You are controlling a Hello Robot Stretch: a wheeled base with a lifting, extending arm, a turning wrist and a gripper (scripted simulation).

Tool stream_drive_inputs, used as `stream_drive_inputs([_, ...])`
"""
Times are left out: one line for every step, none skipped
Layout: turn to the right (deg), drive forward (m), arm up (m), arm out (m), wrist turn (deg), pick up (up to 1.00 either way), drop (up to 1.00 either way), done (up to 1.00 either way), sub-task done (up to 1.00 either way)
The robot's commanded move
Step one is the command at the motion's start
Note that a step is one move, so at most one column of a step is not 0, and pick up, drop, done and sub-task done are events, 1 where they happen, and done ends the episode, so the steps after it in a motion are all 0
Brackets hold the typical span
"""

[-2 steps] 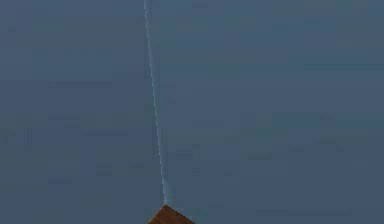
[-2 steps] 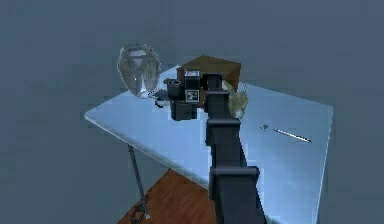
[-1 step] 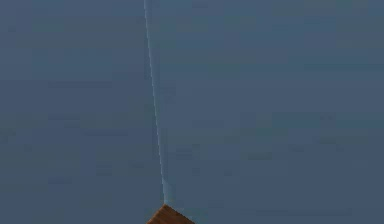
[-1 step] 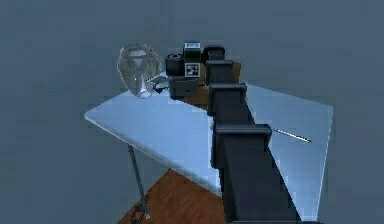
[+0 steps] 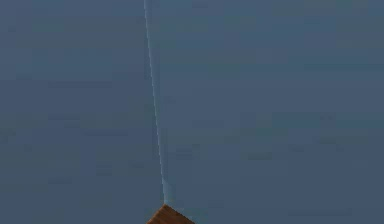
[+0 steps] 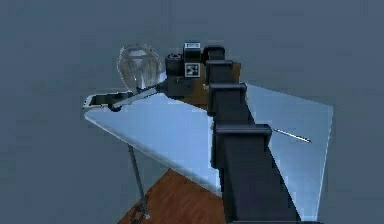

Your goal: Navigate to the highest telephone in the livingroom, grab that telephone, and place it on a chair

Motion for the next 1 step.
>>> stream_drive_inputs([0.0,0.00,0.00,0.00,-45.0,0.00,0.00,0.00,0.00])
